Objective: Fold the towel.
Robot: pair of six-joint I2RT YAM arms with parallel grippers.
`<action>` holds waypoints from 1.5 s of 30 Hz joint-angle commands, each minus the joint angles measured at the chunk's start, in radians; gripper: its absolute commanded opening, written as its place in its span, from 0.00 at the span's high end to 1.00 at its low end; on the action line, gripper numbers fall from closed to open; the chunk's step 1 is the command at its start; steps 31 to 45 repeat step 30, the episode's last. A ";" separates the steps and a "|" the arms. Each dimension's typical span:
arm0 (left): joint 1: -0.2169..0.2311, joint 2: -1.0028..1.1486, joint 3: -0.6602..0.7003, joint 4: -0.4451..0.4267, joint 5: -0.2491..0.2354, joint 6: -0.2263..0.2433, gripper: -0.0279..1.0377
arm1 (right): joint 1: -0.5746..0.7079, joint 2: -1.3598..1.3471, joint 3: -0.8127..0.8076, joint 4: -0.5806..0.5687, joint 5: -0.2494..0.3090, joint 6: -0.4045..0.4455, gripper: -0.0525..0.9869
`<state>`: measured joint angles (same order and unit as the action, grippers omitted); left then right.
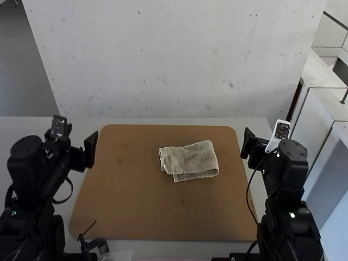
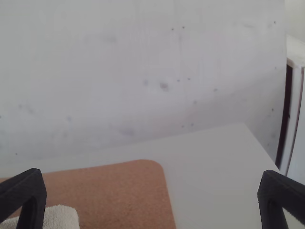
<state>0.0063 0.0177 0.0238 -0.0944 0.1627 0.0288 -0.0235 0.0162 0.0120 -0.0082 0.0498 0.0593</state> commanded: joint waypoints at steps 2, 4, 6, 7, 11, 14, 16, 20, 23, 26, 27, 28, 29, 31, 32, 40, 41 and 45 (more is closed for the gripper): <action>-0.005 -0.013 -0.025 0.005 -0.068 0.008 0.14 | 0.000 -0.005 -0.012 -0.019 -0.005 -0.003 0.02; -0.005 -0.012 -0.025 0.004 -0.069 0.008 0.10 | 0.000 -0.005 -0.012 -0.021 -0.004 -0.003 0.02; -0.005 -0.012 -0.025 0.005 -0.069 0.006 0.03 | 0.000 -0.005 -0.012 -0.019 -0.004 -0.003 0.02; -0.005 -0.012 -0.025 0.005 -0.069 0.006 0.03 | 0.000 -0.005 -0.012 -0.021 -0.005 -0.003 0.02; -0.005 -0.012 -0.025 0.004 -0.069 0.006 0.03 | 0.000 -0.005 -0.012 -0.019 -0.005 -0.003 0.02; -0.005 -0.012 -0.025 0.005 -0.069 0.006 0.03 | 0.000 -0.005 -0.012 -0.021 -0.005 -0.003 0.02; -0.005 -0.012 -0.025 0.004 -0.069 0.006 0.03 | 0.000 -0.005 -0.012 -0.019 -0.004 -0.003 0.02; -0.005 -0.012 -0.025 0.005 -0.069 0.006 0.03 | 0.000 -0.005 -0.012 -0.019 -0.004 -0.003 0.02; -0.005 -0.012 -0.025 0.004 -0.069 0.006 0.03 | 0.000 -0.005 -0.012 -0.021 -0.005 -0.003 0.02; -0.005 -0.012 -0.025 0.005 -0.069 0.006 0.03 | 0.000 -0.005 -0.012 -0.019 -0.005 -0.003 0.02; -0.005 -0.012 -0.025 0.004 -0.069 0.006 0.03 | 0.000 -0.005 -0.012 -0.019 -0.005 -0.003 0.02; -0.005 -0.012 -0.025 0.005 -0.069 0.006 0.03 | 0.000 -0.005 -0.012 -0.019 -0.004 -0.003 0.02; -0.005 -0.012 -0.025 0.005 -0.069 0.006 0.03 | 0.000 -0.005 -0.012 -0.021 -0.004 -0.003 0.02; -0.005 -0.012 -0.025 0.005 -0.069 0.006 0.03 | 0.000 -0.005 -0.012 -0.021 -0.005 -0.003 0.02; -0.005 -0.012 -0.025 0.005 -0.069 0.006 0.03 | 0.000 -0.005 -0.012 -0.021 -0.005 -0.003 0.02; -0.005 -0.012 -0.025 0.005 -0.069 0.006 0.03 | 0.000 -0.005 -0.012 -0.021 -0.005 -0.003 0.02; -0.005 -0.012 -0.025 0.005 -0.069 0.006 0.03 | 0.000 -0.005 -0.012 -0.021 -0.005 -0.003 0.02; -0.005 -0.012 -0.025 0.005 -0.069 0.006 0.03 | 0.000 -0.005 -0.012 -0.021 -0.005 -0.003 0.02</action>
